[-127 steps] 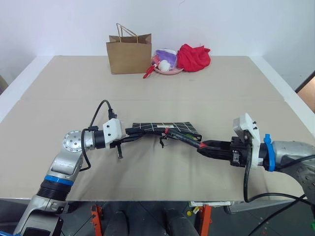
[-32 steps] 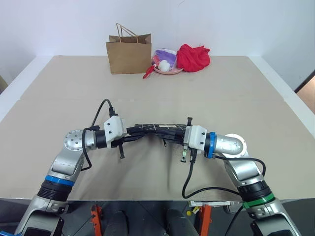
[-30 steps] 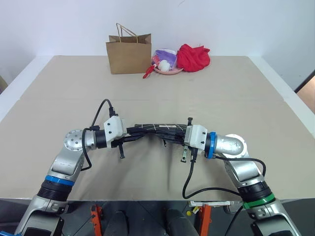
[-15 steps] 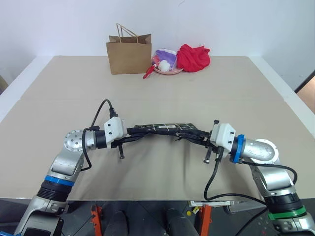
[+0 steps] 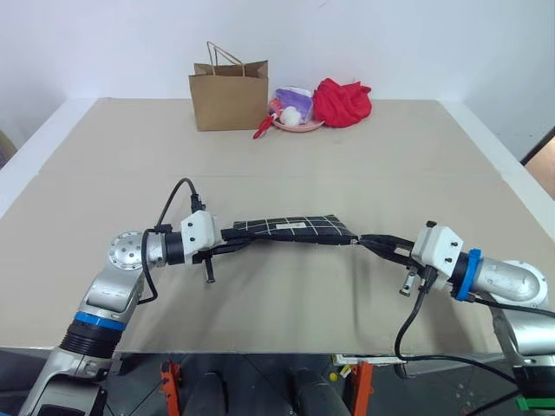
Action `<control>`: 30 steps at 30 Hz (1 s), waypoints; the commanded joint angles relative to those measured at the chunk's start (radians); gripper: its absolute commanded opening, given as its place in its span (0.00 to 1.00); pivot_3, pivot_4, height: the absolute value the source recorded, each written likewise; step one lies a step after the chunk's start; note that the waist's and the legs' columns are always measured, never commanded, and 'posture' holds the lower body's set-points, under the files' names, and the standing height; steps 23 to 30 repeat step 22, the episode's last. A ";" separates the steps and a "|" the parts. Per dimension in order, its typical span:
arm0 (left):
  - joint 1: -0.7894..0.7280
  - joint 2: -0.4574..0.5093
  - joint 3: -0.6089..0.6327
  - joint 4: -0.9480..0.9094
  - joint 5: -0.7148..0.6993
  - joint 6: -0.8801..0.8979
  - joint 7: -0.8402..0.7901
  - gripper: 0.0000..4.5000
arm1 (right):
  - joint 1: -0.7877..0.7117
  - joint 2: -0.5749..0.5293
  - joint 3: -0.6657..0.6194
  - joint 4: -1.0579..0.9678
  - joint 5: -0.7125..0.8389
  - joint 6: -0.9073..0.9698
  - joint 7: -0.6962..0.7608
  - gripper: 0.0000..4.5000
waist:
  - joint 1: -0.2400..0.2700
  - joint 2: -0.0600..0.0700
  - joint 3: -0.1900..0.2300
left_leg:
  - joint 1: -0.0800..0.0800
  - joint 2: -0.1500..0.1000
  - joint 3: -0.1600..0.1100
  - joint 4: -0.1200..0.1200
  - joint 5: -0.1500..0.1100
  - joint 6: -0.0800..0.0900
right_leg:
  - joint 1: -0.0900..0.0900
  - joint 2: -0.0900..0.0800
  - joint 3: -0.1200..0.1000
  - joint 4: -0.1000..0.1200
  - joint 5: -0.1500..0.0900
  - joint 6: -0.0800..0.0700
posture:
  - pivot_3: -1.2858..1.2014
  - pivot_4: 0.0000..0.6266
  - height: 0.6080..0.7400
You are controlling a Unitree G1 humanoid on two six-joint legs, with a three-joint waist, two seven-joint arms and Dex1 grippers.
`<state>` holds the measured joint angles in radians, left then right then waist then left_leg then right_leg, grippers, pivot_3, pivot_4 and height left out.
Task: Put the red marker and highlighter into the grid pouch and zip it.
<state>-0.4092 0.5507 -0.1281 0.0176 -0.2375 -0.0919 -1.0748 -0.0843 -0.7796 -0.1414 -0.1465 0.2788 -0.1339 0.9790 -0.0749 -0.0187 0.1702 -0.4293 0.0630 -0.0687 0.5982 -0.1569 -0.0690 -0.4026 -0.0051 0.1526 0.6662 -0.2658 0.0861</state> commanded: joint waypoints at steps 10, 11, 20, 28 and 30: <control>0.000 0.044 0.014 -0.054 -0.076 0.105 -0.054 0.53 | 0.000 0.025 -0.060 -0.031 0.128 0.131 -0.034 0.19 | 0.000 0.000 0.000 | 0.000 0.000 0.000 0.001 0.000 0.000 | 0.001 0.000 0.000 0.000 0.000 0.000 | 0.52 0.24 1.00; 0.010 0.052 0.023 -0.079 -0.102 0.156 -0.052 0.67 | -0.006 0.030 -0.060 -0.039 0.142 0.160 -0.043 0.32 | -0.001 0.000 0.000 | 0.000 0.000 0.000 0.001 0.000 0.000 | 0.001 0.000 0.000 0.000 0.000 0.000 | 0.52 0.24 1.00; 0.148 0.159 0.178 -0.223 -0.176 0.450 0.105 1.00 | 0.007 0.035 -0.101 -0.163 0.430 0.614 -0.122 0.99 | -0.003 0.000 0.000 | 0.000 0.000 0.000 0.001 0.000 0.000 | 0.001 0.000 0.000 0.000 -0.003 -0.005 | 0.52 0.24 1.00; 0.174 0.160 0.197 -0.224 -0.158 0.453 0.144 1.00 | 0.024 0.031 -0.115 -0.178 0.454 0.661 -0.130 0.99 | -0.003 0.000 0.000 | 0.000 0.000 0.000 0.001 0.000 0.000 | 0.001 0.000 0.000 0.000 -0.003 -0.005 | 0.52 0.24 1.00; 0.174 0.160 0.197 -0.224 -0.158 0.453 0.144 1.00 | 0.024 0.031 -0.115 -0.178 0.454 0.661 -0.130 0.99 | -0.003 0.000 0.000 | 0.000 0.000 0.000 0.001 0.000 0.000 | 0.001 0.000 0.000 0.000 -0.003 -0.005 | 0.52 0.24 1.00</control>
